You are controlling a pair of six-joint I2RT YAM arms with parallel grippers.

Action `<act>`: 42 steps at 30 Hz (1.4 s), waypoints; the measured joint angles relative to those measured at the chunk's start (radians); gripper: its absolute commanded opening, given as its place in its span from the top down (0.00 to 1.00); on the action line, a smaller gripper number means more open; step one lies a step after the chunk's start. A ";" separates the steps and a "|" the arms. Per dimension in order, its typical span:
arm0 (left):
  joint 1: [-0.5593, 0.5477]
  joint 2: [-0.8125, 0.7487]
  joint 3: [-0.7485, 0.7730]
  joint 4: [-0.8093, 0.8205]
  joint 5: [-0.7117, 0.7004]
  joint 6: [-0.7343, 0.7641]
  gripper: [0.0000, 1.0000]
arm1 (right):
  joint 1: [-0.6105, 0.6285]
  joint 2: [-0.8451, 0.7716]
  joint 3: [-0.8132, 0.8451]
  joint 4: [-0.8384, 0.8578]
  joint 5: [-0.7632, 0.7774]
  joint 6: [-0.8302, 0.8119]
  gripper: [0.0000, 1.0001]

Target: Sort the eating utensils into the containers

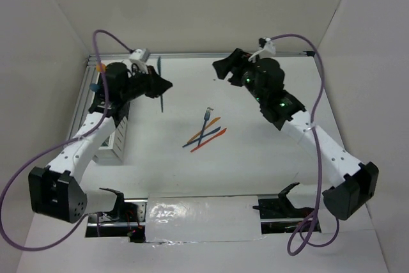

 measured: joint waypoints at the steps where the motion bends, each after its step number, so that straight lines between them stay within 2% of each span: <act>1: 0.040 -0.033 -0.010 -0.006 -0.029 -0.003 0.88 | -0.039 -0.034 0.000 -0.029 -0.010 -0.013 0.18; 6: 0.229 -0.240 -0.060 -0.108 -0.204 -0.013 0.85 | -0.136 -0.164 -0.010 -0.103 -0.017 -0.057 0.18; 9: 0.320 -0.417 -0.139 -0.136 -0.332 -0.001 0.85 | -0.174 -0.219 -0.077 -0.102 -0.050 -0.060 0.18; 15: 0.417 -0.773 -0.490 0.017 -0.548 0.094 0.86 | -0.226 -0.196 -0.184 -0.125 -0.136 -0.061 0.17; 17: 0.425 -0.810 -0.574 0.052 -0.599 0.144 0.90 | -0.240 -0.182 -0.199 -0.127 -0.158 -0.064 0.17; 20: 0.435 -0.818 -0.636 0.066 -0.656 0.227 0.90 | -0.256 -0.179 -0.213 -0.126 -0.179 -0.069 0.18; 29: 0.472 -0.897 -0.801 0.274 -0.721 0.296 0.80 | -0.276 -0.179 -0.276 -0.109 -0.226 -0.075 0.17; 32: 0.499 -0.891 -0.819 0.312 -0.723 0.291 0.67 | -0.277 -0.179 -0.287 -0.101 -0.238 -0.074 0.17; 33: 0.505 -0.883 -0.818 0.317 -0.731 0.286 0.56 | -0.277 -0.179 -0.289 -0.101 -0.243 -0.074 0.18; 34: 0.509 -0.875 -0.815 0.312 -0.744 0.272 0.34 | -0.277 -0.179 -0.290 -0.100 -0.247 -0.074 0.17; 38: 0.515 -0.835 -0.755 0.256 -0.776 0.249 0.12 | -0.277 -0.176 -0.292 -0.097 -0.259 -0.070 0.17; 40: 0.516 -0.818 -0.702 0.214 -0.768 0.248 0.06 | -0.278 -0.162 -0.292 -0.097 -0.262 -0.067 0.17; 42: 0.516 -0.812 -0.630 0.151 -0.747 0.246 0.04 | -0.277 -0.142 -0.292 -0.097 -0.268 -0.063 0.17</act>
